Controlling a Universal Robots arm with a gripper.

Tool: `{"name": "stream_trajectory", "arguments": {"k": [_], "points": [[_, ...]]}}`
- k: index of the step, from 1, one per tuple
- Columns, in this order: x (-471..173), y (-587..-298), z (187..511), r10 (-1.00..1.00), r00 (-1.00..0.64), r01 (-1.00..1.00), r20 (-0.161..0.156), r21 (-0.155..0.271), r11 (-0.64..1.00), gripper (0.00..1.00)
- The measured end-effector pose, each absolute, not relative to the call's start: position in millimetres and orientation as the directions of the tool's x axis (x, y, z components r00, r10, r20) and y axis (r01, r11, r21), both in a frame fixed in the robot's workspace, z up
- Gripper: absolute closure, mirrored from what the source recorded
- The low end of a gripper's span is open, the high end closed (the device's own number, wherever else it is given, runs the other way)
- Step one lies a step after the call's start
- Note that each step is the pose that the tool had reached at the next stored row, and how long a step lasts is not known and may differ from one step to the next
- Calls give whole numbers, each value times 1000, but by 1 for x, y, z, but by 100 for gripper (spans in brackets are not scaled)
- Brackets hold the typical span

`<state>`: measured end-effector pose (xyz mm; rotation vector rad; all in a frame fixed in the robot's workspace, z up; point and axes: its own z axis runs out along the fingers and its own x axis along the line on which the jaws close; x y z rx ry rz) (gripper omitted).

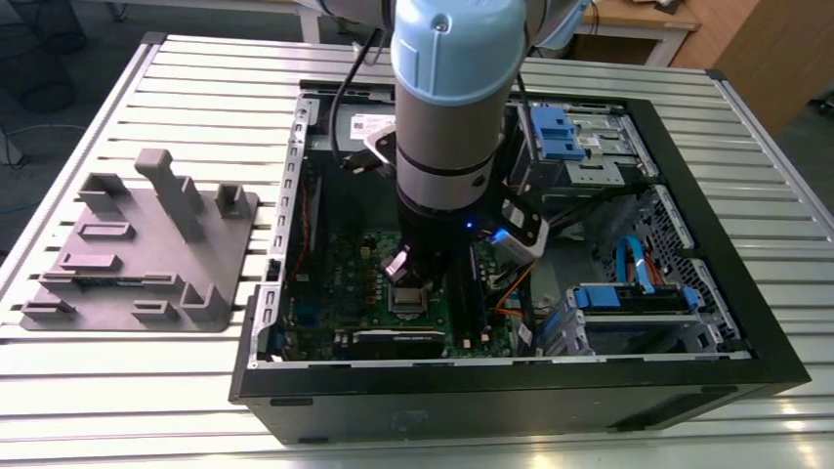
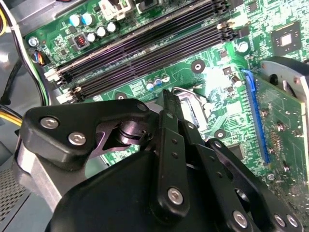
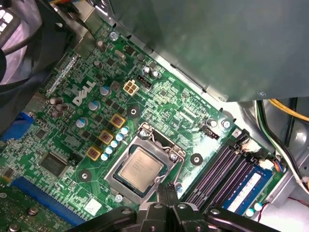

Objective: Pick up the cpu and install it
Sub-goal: 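Install the first cpu locking lever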

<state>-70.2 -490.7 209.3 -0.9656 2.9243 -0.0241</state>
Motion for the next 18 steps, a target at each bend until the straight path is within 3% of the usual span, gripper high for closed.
{"name": "stream_trajectory", "arguments": {"k": [18], "points": [[-70, -493, 197, -565, -823, -564, -52, -38, 825, 89]]}}
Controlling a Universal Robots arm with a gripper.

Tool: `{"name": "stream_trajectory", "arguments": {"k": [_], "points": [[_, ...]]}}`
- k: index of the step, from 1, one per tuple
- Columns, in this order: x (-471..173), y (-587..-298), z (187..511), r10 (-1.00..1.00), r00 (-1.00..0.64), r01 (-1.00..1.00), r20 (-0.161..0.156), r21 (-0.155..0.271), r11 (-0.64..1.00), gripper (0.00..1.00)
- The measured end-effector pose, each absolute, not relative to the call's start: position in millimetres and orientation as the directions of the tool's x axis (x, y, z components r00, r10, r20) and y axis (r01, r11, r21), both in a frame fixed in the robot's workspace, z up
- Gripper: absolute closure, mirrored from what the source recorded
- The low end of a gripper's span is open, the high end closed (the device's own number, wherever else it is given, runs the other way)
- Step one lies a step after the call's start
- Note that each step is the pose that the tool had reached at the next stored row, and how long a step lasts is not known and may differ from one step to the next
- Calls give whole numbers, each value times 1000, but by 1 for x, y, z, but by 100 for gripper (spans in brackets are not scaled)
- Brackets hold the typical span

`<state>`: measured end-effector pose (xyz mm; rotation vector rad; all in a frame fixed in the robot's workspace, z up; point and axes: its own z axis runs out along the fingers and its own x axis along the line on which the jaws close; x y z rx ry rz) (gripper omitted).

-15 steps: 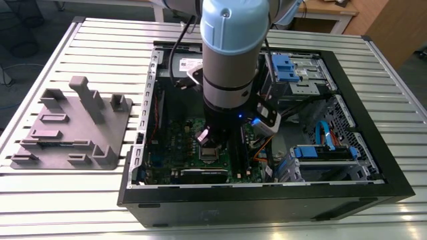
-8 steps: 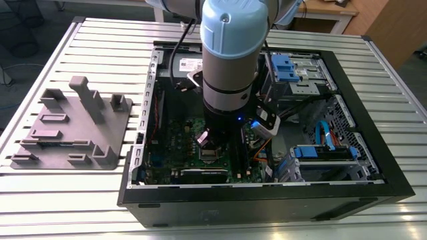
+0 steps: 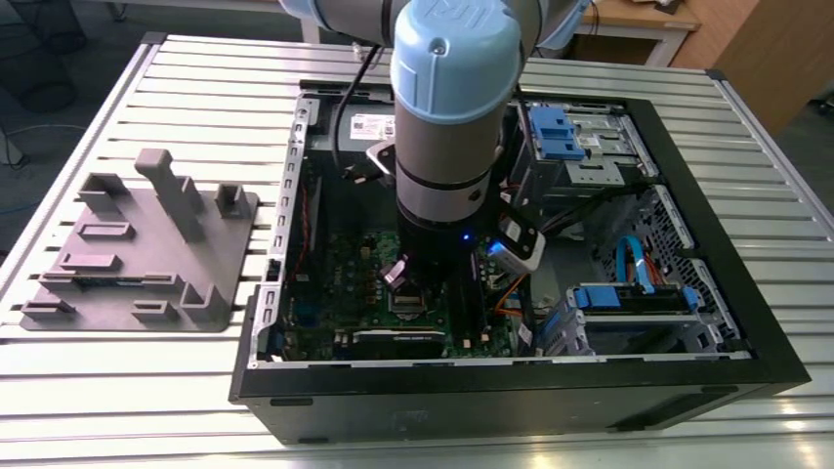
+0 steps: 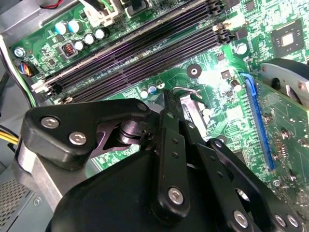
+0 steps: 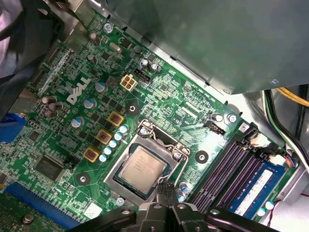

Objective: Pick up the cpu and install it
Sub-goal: 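Install the first cpu locking lever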

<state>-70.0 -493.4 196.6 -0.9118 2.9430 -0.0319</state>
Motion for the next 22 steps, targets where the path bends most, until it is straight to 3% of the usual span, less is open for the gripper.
{"name": "stream_trajectory", "arguments": {"k": [22], "points": [[-69, -502, 190, -564, -824, -563, -51, -38, 826, 89]]}}
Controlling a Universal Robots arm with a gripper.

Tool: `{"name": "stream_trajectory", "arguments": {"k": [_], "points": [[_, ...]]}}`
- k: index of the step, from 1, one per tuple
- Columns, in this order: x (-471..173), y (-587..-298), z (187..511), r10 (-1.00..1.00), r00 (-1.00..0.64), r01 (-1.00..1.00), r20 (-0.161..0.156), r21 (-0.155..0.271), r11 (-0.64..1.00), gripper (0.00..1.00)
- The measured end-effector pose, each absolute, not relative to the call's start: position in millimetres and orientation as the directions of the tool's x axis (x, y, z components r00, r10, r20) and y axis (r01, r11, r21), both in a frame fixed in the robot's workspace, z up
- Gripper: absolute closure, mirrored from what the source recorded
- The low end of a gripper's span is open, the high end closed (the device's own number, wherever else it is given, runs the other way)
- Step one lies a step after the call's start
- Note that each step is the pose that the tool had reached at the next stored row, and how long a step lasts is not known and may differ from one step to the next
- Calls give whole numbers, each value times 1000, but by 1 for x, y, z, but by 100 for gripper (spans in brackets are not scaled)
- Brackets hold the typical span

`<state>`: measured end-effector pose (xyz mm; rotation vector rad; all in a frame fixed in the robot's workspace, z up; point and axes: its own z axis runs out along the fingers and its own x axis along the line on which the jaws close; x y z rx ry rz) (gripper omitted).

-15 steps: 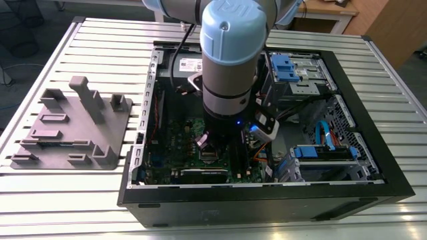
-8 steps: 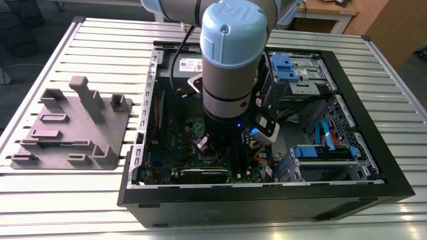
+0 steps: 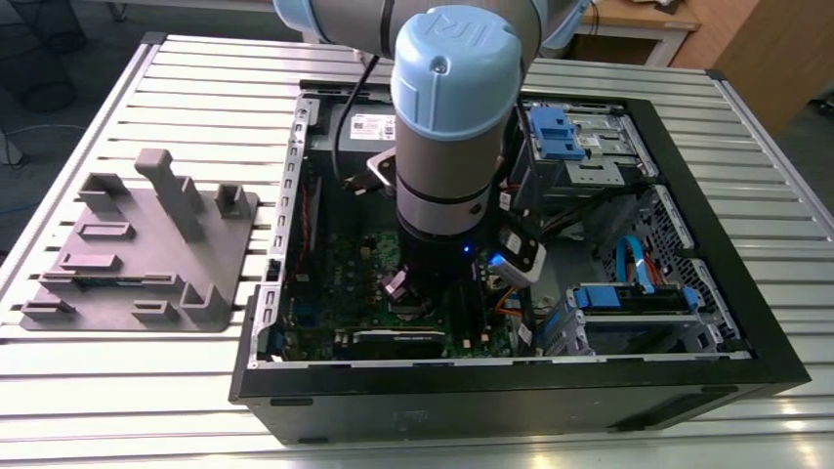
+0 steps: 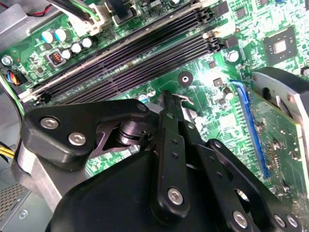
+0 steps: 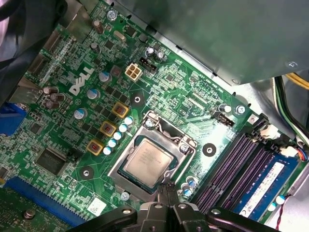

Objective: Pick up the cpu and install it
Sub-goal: 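Install the first cpu locking lever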

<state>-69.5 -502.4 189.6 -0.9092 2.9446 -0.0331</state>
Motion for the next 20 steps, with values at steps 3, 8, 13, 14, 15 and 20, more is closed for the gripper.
{"name": "stream_trajectory", "arguments": {"k": [3, 8, 13, 14, 15, 20], "points": [[-69, -503, 188, -564, -824, -563, -51, -38, 826, 89], [-66, -502, 187, -564, -824, -563, -51, -38, 826, 89], [-66, -505, 187, -564, -824, -563, -52, -38, 826, 89], [-66, -506, 187, -564, -824, -563, -52, -38, 826, 89], [-66, -507, 187, -564, -824, -563, -52, -37, 826, 89], [-66, -511, 187, -564, -824, -563, -50, -38, 826, 89]]}}
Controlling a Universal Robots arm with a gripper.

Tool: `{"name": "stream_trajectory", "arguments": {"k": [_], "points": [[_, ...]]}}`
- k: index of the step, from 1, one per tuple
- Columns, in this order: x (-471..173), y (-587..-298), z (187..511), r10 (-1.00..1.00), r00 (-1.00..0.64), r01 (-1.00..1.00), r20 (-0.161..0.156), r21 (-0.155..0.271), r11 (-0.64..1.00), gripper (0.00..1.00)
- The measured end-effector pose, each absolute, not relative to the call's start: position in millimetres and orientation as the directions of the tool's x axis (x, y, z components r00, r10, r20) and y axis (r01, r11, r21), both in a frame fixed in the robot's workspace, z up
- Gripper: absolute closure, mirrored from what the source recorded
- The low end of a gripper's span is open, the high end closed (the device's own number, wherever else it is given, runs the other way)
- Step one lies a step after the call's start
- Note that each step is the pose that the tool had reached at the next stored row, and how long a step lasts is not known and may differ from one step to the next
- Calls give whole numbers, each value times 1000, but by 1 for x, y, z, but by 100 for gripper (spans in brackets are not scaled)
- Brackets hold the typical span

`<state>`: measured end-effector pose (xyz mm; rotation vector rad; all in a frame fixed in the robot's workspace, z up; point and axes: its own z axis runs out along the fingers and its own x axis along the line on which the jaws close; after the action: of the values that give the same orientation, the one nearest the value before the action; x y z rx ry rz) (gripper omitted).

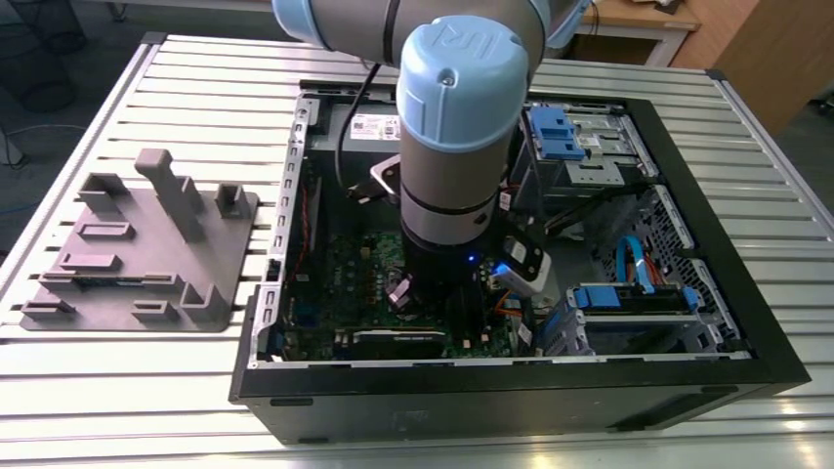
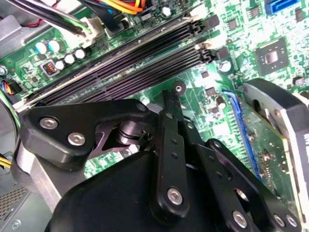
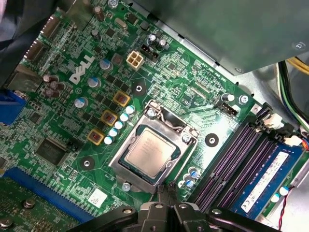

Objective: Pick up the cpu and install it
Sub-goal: 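Install the first cpu locking lever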

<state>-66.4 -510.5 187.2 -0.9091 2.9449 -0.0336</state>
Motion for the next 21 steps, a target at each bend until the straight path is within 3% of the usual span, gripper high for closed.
{"name": "stream_trajectory", "arguments": {"k": [12, 21], "points": [[-65, -512, 186, -564, -824, -563, -52, -37, 826, 89], [-65, -512, 207, -563, -825, -562, -52, -38, 826, 89]]}}
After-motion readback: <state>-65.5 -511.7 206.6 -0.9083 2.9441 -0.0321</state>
